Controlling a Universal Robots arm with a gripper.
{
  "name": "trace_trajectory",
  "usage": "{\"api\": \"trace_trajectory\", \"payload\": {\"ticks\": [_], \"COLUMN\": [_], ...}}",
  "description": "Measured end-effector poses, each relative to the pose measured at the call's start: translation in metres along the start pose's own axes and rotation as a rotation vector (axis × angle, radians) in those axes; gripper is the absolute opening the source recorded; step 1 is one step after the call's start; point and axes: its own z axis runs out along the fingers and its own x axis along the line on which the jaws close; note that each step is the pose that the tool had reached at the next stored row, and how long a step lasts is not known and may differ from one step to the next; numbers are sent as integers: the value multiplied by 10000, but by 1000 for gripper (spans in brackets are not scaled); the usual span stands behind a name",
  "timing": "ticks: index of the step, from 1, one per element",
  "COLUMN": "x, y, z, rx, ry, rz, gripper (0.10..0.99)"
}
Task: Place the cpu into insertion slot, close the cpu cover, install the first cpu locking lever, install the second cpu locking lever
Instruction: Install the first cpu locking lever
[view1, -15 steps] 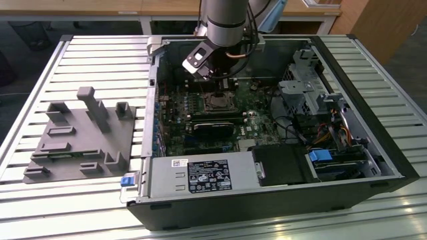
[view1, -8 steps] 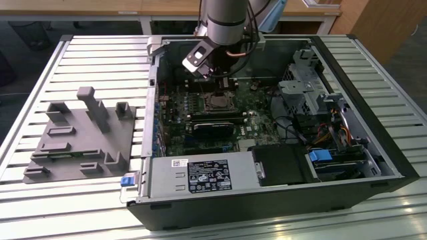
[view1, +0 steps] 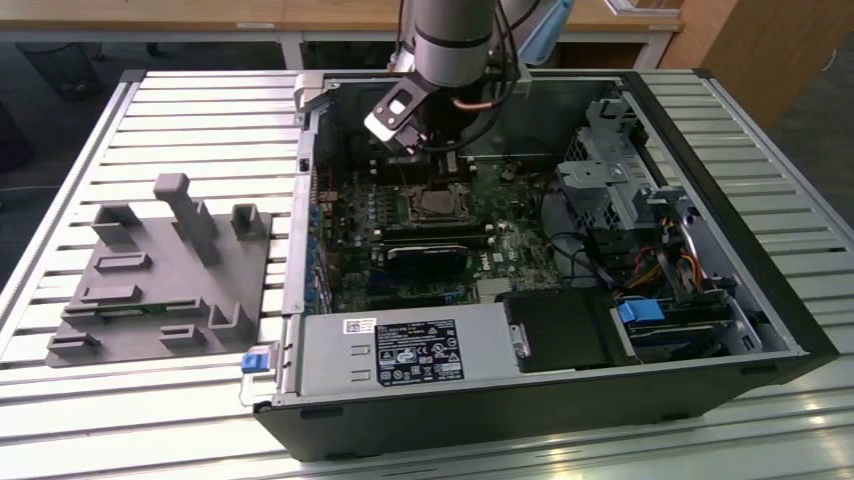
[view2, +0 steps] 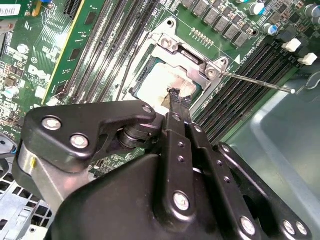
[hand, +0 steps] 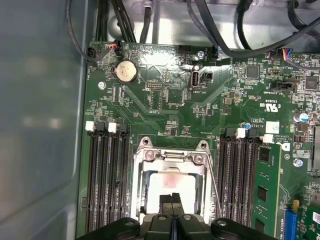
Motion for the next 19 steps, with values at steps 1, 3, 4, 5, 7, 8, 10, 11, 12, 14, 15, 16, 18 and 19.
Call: {"api": "trace_trajectory", "payload": {"ticks": [1,3,4,5,7,8,10,11,12,14,15,16,18,19], "x": [0,0,1,1,1,1,1,1,1,2,2,2,2,2], "y": [0,0,0,0,1,0,1,1,1,1,1,1,2,2], "z": [-5,-14,-19,-23,-28,-33,-47,-55,-62,-74,-80,-86,-98,-104], "rx": [0,0,0,0,0,0,0,0,0,0,-1,0,0,0], "ry": [0,0,0,0,1,0,-1,0,0,0,1,0,0,1], "rz": [1,1,1,0,1,2,2,2,2,2,2,2,2,2], "gripper": [106,106,106,106,106,106,106,106,106,106,106,106,106,106]}}
